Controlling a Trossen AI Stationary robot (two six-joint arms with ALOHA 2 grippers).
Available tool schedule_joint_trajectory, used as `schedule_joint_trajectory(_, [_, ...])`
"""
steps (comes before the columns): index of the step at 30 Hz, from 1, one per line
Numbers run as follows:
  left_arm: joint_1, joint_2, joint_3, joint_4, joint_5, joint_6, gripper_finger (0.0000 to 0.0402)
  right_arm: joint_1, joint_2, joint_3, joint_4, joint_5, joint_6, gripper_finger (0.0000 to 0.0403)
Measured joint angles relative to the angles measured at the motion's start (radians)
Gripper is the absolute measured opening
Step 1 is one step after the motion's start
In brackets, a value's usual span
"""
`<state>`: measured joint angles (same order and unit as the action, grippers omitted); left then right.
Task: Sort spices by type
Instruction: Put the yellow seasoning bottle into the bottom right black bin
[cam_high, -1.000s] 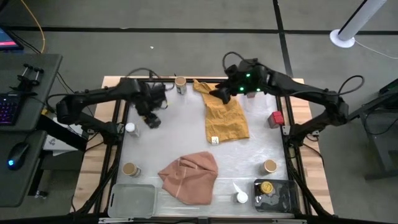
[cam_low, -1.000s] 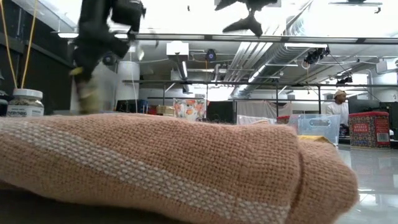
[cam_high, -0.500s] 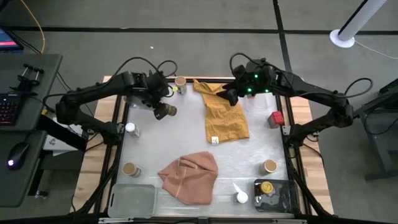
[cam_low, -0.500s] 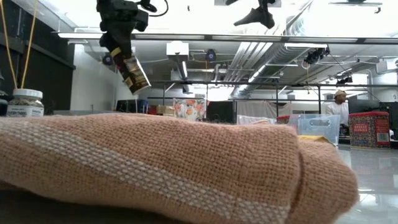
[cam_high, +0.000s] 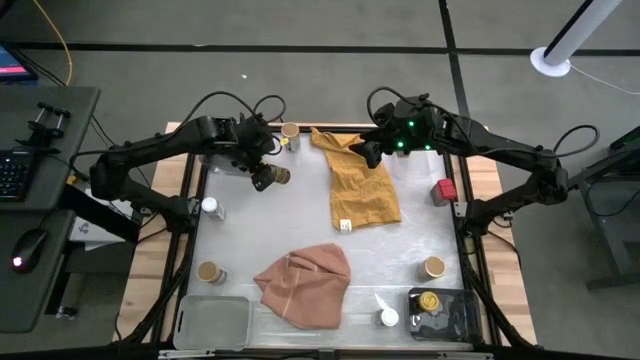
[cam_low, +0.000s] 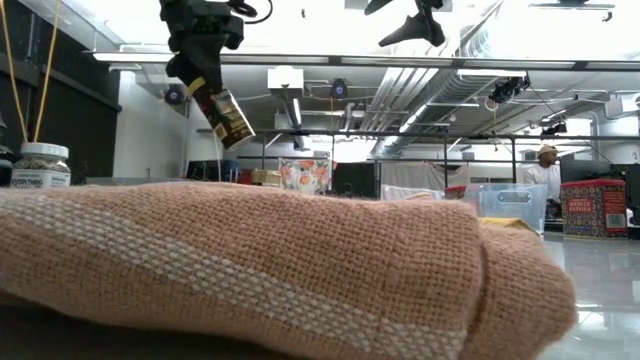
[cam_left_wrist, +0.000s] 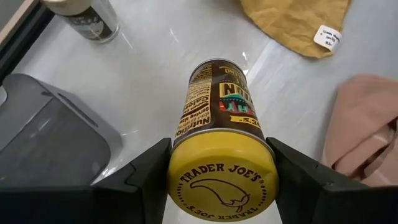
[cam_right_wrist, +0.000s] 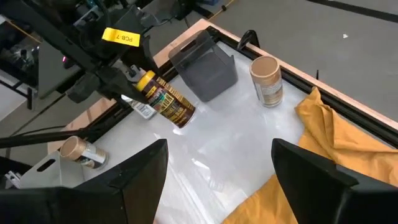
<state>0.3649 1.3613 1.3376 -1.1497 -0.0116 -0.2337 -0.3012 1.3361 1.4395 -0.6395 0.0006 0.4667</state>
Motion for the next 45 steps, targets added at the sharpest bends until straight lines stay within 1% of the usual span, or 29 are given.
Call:
schedule_joint_trajectory(7, [0.000, 0.000, 0.000, 0.000, 0.000, -0.016, 0.0204, 0.000, 0.000, 0.000, -0.011, 0.002, -0.006, 0.0281])
schedule_joint_trajectory(12, [0.007, 0.000, 0.000, 0.013, -0.025, -0.037, 0.0204, 0.000, 0.000, 0.000, -0.019, 0.093, -0.083, 0.0281])
schedule_joint_trajectory(19, [0.014, -0.016, 0.001, 0.018, -0.041, -0.052, 0.0204, 0.000, 0.005, 0.000, 0.012, 0.161, -0.041, 0.0281])
schedule_joint_trajectory(24, [0.014, -0.036, 0.001, 0.016, -0.018, -0.037, 0.0204, 0.000, 0.006, -0.001, 0.061, 0.159, -0.022, 0.0281])
schedule_joint_trajectory(34, [0.013, -0.071, 0.001, 0.013, 0.006, 0.032, 0.0204, 0.000, 0.006, -0.001, 0.053, 0.152, -0.022, 0.0281])
schedule_joint_trajectory(41, [0.012, -0.072, 0.001, 0.002, 0.008, 0.015, 0.0204, 0.000, 0.006, -0.001, 0.036, 0.078, -0.025, 0.0281])
schedule_joint_trajectory(45, [0.001, -0.072, 0.001, 0.001, 0.008, -0.001, 0.0204, 0.000, 0.006, -0.001, 0.035, -0.009, -0.085, 0.0281])
